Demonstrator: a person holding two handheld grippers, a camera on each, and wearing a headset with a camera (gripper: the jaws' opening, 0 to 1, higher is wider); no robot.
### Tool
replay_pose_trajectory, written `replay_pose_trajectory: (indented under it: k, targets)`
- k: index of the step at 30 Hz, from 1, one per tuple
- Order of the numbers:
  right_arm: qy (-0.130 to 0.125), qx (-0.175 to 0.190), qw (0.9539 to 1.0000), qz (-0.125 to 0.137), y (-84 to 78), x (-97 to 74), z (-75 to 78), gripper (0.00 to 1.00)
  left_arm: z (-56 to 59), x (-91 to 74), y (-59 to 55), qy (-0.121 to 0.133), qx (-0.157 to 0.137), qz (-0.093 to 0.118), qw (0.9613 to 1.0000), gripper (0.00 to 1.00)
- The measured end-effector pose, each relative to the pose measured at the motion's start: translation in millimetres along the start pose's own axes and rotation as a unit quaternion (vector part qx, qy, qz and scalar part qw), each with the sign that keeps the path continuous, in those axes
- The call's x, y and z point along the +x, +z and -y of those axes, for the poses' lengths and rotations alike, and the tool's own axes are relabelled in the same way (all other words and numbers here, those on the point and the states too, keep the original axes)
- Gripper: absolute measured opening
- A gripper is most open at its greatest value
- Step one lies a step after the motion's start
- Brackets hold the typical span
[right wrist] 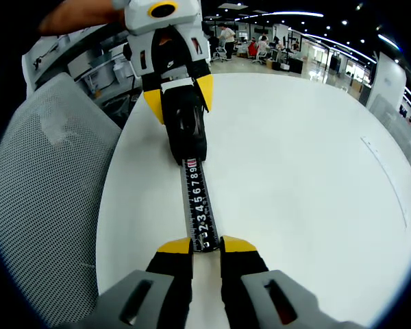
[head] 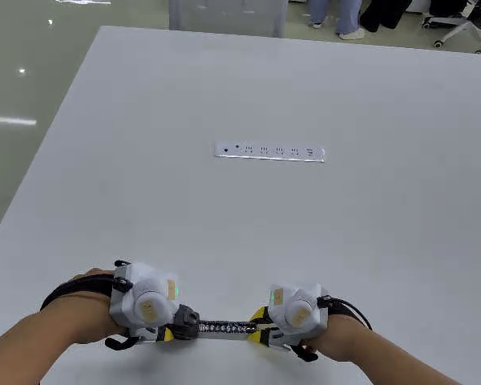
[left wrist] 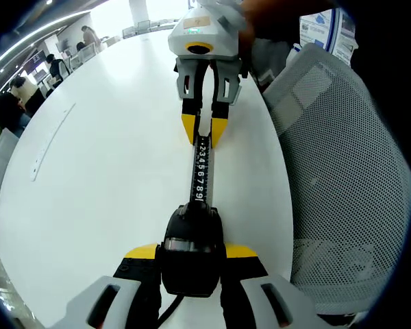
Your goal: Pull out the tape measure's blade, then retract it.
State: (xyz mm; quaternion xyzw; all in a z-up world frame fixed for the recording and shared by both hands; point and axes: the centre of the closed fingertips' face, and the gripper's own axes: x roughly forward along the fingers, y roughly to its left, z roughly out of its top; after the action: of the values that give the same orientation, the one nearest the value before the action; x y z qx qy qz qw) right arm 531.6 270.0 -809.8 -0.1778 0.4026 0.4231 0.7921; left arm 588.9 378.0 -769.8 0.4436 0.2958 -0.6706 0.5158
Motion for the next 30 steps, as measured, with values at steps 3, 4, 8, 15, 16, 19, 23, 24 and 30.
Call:
replay_pose_trajectory:
  k: [3, 4, 8, 15, 16, 19, 23, 24, 30]
  targets:
    - [0.0, 0.003, 1.0, 0.0, -1.5, -1.1, 0.3, 0.13, 0.2, 0.1, -0.2, 0.001, -0.001, 0.001, 1.0, 0.3]
    - [0.0, 0.004, 1.0, 0.001, -1.8, -1.5, 0.6, 0.13, 0.1, 0.0, -0.2, 0.001, -0.001, 0.0, 1.0, 0.3]
    - [0.001, 0.008, 1.0, 0.002, -4.2, -2.3, 0.6, 0.13, -0.1, 0.2, 0.0, 0.0, -0.001, -0.001, 1.0, 0.3]
    - [0.002, 0.012, 0.9999, 0.003, -6.7, -3.3, 0.8, 0.13, -0.2, 0.2, -0.6, 0.001, 0.0, -0.002, 1.0, 0.3]
    - [0.002, 0.013, 0.9999, 0.004, -6.5, -3.6, 0.8, 0.13, -0.2, 0.1, -0.6, 0.001, -0.001, -0.002, 1.0, 0.3]
    - [0.001, 0.012, 0.9999, 0.004, -7.5, -4.2, 1.4, 0.13, -0.2, 0.0, -0.7, 0.002, -0.001, -0.002, 1.0, 0.3]
    - [0.0, 0.012, 0.9999, 0.002, -10.3, -5.8, 2.4, 0.13, 0.0, -0.1, -0.6, 0.002, -0.001, -0.003, 1.0, 0.3]
    - [0.0, 0.012, 0.9999, 0.001, -10.9, -6.1, 2.5, 0.13, 0.0, -0.1, -0.5, 0.002, 0.0, -0.003, 1.0, 0.3]
    - [-0.002, 0.016, 0.9999, 0.0, -14.9, -9.2, 3.3, 0.13, 0.0, 0.2, -0.4, 0.002, -0.001, -0.003, 1.0, 0.3]
